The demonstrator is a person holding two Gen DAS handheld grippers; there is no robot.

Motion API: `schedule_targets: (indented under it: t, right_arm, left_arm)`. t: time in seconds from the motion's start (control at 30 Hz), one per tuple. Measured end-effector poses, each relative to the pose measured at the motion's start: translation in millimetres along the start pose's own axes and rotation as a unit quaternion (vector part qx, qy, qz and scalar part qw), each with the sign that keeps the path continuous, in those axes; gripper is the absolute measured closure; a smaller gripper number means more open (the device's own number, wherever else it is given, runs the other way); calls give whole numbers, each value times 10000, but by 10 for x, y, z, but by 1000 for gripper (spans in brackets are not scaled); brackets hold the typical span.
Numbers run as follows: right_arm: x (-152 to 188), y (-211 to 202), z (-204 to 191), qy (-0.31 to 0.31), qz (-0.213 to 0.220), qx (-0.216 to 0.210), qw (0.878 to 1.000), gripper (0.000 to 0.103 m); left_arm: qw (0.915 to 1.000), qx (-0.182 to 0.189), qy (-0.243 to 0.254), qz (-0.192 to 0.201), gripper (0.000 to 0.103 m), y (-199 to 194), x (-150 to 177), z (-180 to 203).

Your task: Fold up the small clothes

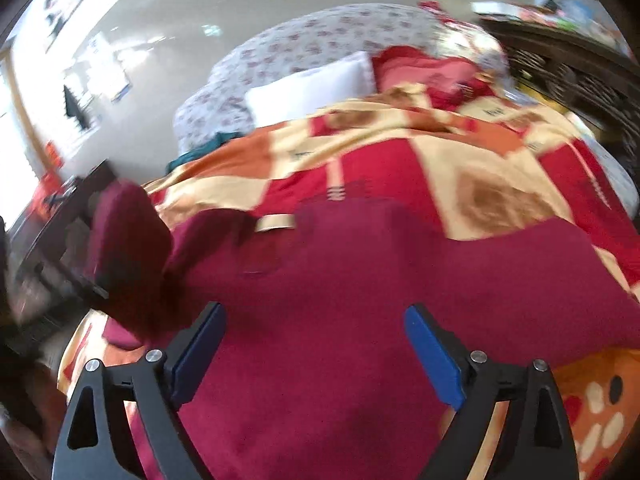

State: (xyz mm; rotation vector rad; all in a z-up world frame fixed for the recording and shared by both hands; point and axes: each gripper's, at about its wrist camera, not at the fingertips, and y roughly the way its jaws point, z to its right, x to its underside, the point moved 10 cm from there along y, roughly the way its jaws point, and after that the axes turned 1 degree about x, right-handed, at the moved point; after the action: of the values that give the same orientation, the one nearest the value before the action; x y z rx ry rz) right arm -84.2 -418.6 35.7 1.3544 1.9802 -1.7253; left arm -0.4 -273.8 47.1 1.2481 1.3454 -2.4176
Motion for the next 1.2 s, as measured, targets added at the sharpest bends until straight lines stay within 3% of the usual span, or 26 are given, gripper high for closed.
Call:
schedule_targets:
  t: [0.13,0.23,0.3,0.33,0.4,0.47,0.57,0.67,0.77,0.83,0.9,0.93,0.97,1.03,1.1,1.2]
  right_arm:
    - [56,4,318,408,-94,-25,9991,9]
    - [91,30,249,379,-142,-177,9990,9]
    - [85,41,161,304,-123,-264,9991,9]
    - [80,45,83,248,-118,-337,9991,9]
    - [72,92,-100,77,-165,-488,9986,8]
    - [77,174,-274,-115,-233,-561,9981,7]
    - [75,348,-432,-252,-361,-563,9974,5]
    - [59,549,-397,-238,-433,-198,9986,5]
    - [79,763,-352,-177,-627,-90,9978,5]
    - [104,889,-339,-449,-703,129,9964,7]
    - [93,899,-389,-945,-665,430,9924,33]
    - [85,896,-441,-1221,-653,487,9892,71]
    - [73,893,-434,-1264,-654,551,9883,87]
    - [41,841,-426,-1366,-580,502,9877,96]
    - [1,706,-417,-1334,-463,288,9896,97]
    - [-121,465,-374,-1431,-104,411,9888,97]
  left_arm:
    - [9985,-62,74,-546,91,598,370,63]
    - [9975,93,-6,-697,84,604,462,6]
    - [9983,119,33,-570,63,406,420,-75]
    - [9991,110,118,-398,44,244,372,-121]
    - [9995,-80,294,-31,19,-63,276,-265]
    - [9968,-511,431,444,17,-418,178,-552]
    - [9922,-1007,442,581,17,-619,140,-936]
    - [9868,-1561,107,423,17,-607,207,-1473]
    - [9855,-1676,-142,220,17,-479,310,-1738]
    - [9825,-1846,-223,81,17,-390,383,-1883]
    - [9816,-1886,-303,16,17,-349,444,-1953]
    - [9815,-1885,-323,4,17,-336,458,-1969]
    - [9810,-1909,-337,-9,17,-301,452,-1974]
    - [9803,-1946,-347,-32,17,-245,435,-1955]
    - [9811,-1903,-358,-30,17,-236,422,-1926]
    - [9817,-1877,-312,109,17,-281,345,-1863]
